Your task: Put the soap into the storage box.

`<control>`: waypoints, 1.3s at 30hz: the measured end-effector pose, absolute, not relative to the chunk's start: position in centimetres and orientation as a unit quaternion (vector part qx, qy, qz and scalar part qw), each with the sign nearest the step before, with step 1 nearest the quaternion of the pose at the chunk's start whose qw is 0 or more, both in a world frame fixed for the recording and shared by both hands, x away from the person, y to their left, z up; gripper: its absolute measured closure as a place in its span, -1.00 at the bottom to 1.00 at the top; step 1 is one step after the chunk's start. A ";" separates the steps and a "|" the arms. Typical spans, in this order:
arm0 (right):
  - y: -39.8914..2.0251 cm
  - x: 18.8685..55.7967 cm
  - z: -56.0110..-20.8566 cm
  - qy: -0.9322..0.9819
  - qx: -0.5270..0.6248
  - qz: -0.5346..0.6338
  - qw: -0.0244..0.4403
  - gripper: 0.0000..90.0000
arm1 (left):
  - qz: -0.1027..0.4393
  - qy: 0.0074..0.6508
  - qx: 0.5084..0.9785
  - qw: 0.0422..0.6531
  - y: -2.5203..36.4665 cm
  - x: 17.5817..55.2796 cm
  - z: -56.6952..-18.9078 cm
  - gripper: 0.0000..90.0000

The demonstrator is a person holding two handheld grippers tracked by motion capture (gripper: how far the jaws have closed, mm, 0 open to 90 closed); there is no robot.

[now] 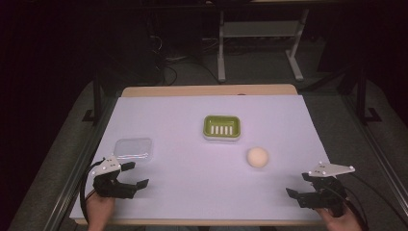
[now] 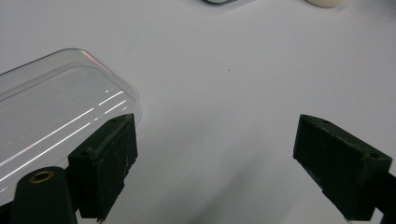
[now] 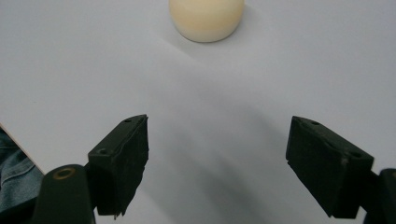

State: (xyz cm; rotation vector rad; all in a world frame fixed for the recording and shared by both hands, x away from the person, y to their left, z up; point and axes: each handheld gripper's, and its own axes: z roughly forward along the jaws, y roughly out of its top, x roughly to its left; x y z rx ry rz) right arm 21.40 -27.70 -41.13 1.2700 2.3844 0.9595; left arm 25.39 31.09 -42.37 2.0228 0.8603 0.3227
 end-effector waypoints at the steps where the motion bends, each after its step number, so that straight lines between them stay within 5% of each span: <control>1: -27.7 21.4 -41.1 0.824 0.439 0.332 0.137 -0.55 | 0.129 0.348 0.816 0.444 31.1 25.4 -42.4 -0.71; 39: -26.7 24.5 -39.0 0.857 0.406 0.302 0.100 -0.66 | 0.131 0.345 0.817 0.443 30.9 25.3 -42.3 -0.71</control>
